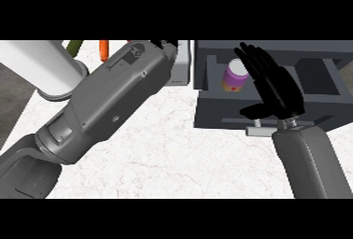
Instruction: Pick up the can, place it into the drawer and close the drawer
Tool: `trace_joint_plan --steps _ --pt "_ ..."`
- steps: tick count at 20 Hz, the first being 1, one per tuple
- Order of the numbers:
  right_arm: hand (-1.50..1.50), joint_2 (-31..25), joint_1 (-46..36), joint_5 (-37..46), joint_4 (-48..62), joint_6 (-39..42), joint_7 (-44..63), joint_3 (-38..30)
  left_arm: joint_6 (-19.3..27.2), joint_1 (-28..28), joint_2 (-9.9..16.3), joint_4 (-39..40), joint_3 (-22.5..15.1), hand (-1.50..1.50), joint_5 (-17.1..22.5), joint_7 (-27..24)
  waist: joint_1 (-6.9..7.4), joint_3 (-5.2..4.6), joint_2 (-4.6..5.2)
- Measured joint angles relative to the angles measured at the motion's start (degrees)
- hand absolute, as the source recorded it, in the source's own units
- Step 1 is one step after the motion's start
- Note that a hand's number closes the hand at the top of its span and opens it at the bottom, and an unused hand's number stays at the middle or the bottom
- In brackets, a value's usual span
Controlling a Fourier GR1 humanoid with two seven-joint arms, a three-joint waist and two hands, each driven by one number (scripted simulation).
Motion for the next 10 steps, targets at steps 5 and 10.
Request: trace_joint_plan --steps 5,10 --pt "-1.5 2.1 -5.4 4.4 14.0 -7.9 0.3 -0.3 0.2 2.9 3.2 -4.5 0.3 -1.5 -1.4 1.9 0.17 0.02 0.08" --pt "-1.5 1.5 -10.9 8.3 25.6 -15.5 -0.5 -1.7 -0.1 5.9 6.8 -9.3 0.4 -1.5 -2.6 4.2 0.44 -0.53 -0.41"
